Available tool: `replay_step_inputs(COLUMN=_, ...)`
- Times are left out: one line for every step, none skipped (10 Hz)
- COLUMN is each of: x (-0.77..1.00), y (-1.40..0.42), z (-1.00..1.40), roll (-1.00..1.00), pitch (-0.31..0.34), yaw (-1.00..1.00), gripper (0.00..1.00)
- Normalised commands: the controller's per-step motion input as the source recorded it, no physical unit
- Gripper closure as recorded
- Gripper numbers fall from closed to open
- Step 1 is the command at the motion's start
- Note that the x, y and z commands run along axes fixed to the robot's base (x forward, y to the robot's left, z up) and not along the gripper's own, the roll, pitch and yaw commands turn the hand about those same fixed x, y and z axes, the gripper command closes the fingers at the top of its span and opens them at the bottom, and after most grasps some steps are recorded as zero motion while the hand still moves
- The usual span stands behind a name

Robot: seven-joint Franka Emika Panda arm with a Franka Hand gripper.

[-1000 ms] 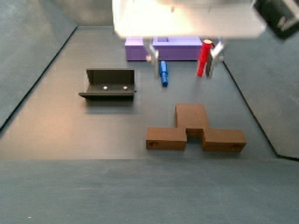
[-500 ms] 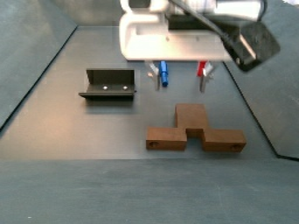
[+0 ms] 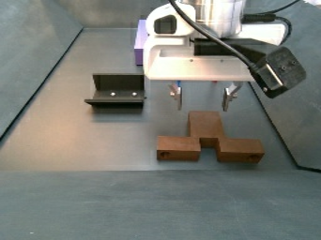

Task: Pick up the brown object. Move up. Place the brown object on the fixture. Regrasp the brown object. Move to above the board. Insert the brown object.
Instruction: Pick up the brown object.

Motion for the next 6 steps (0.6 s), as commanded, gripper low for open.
replay_step_inputs(x=0.0, y=0.16, z=-0.35, roll=-0.09, pitch=-0.009, yaw=0.0, gripper=0.0)
replay_step_inputs(x=0.0, y=0.11, z=-0.34, roll=-0.14, pitch=-0.027, yaw=0.07, gripper=0.0)
replay_step_inputs(x=0.0, y=0.05, z=-0.19, roll=-0.1, pitch=-0.02, yaw=0.05, gripper=0.0)
replay_step_inputs(x=0.0, y=0.03, z=-0.17, roll=-0.07, pitch=-0.01, yaw=0.0, gripper=0.0)
replay_step_inputs(x=-0.03, y=0.03, z=-0.22, roll=-0.05, pitch=-0.014, yaw=0.0, gripper=0.0)
replay_step_inputs(x=-0.03, y=0.0, z=-0.27, roll=-0.1, pitch=-0.026, yaw=0.0, gripper=0.0)
